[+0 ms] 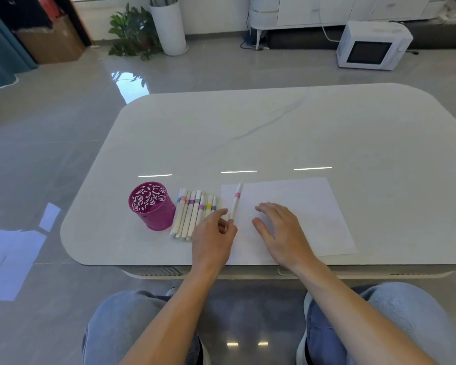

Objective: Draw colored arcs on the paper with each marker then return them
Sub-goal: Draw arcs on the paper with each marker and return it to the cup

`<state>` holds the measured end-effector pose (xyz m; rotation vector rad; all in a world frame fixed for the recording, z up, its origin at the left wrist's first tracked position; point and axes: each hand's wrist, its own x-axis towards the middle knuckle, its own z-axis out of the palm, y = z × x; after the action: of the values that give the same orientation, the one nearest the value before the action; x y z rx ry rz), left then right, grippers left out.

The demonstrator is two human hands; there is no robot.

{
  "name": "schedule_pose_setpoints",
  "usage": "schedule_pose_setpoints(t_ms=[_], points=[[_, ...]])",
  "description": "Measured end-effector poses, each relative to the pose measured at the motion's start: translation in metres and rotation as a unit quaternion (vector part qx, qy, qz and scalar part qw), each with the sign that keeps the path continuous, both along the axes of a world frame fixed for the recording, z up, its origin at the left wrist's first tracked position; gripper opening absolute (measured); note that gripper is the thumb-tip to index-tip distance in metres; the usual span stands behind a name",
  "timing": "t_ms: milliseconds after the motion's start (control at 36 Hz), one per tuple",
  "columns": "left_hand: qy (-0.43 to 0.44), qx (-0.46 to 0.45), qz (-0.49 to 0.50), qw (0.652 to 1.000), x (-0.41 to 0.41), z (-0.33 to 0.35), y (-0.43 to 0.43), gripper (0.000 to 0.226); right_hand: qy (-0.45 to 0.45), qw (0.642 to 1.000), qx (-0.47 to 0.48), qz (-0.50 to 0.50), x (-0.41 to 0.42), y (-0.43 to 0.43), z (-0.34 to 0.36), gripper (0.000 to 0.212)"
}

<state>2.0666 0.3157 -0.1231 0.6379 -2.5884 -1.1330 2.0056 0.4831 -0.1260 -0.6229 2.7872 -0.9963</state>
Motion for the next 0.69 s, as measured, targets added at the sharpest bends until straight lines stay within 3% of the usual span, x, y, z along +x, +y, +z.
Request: schedule_pose_setpoints(t_ms=[83, 222, 361, 500, 694], points=[[0.025, 0.111, 0.013, 0.993, 0.004, -0.001, 0.006, 0.029, -0.018, 1.0, -0.013, 0.009, 0.002, -0.009, 0.009, 0.043], [0.045, 0.302, -0.016, 0.952, 0.009, 0.006, 0.018, 0.017, -0.078, 0.995, -0.057, -0.01, 0.003, -0.023, 0.018, 0.04], [0.032, 0.36, -0.062, 0.93, 0.01, 0.015, 0.028, 0.022, -0.139, 0.971, -0.182, -0.07, -0.003, -0.03, 0.025, 0.031], [0.02, 0.355, -0.089, 0.93, 0.001, 0.022, 0.026, 0.024, -0.135, 0.964, -0.213, -0.081, -0.016, -0.031, 0.023, 0.029], [0.025, 0.203, -0.088, 0.975, -0.032, 0.026, -0.005, 0.023, -0.135, 0.975, -0.174, -0.015, -0.045, -0.024, 0.026, 0.023]])
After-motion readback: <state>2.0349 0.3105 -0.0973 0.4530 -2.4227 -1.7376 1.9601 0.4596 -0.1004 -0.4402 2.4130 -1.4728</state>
